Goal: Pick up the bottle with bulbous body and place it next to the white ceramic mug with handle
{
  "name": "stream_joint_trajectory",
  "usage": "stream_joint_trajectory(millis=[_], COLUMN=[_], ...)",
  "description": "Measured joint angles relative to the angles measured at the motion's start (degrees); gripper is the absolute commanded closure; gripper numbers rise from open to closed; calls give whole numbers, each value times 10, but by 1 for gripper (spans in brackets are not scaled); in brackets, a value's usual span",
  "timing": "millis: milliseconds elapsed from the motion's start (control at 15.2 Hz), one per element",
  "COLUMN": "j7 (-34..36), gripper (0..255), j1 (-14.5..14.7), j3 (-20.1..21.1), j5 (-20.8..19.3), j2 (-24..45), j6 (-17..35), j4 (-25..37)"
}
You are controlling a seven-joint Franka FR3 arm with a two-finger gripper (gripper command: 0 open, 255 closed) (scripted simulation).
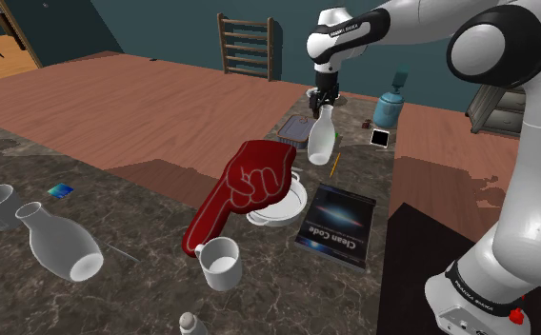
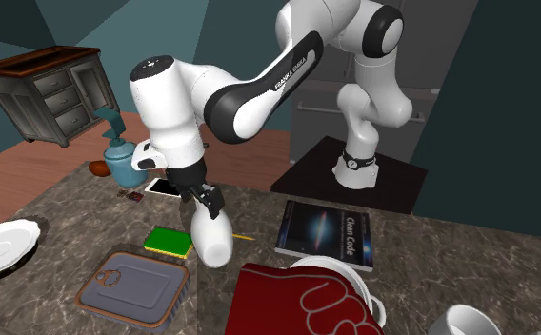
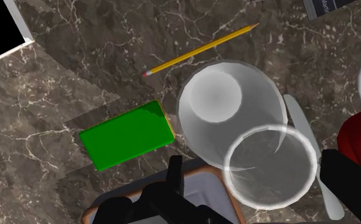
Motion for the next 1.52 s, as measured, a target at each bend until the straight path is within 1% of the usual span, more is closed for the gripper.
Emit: stream_joint_trajectory(millis=[726, 1518], j7=[0, 0], gripper=[255, 255], j1=[0, -2], j3=[0, -2], j5=[0, -3], j2=[-1, -16], j6=[-3, -85], j4=[2, 69])
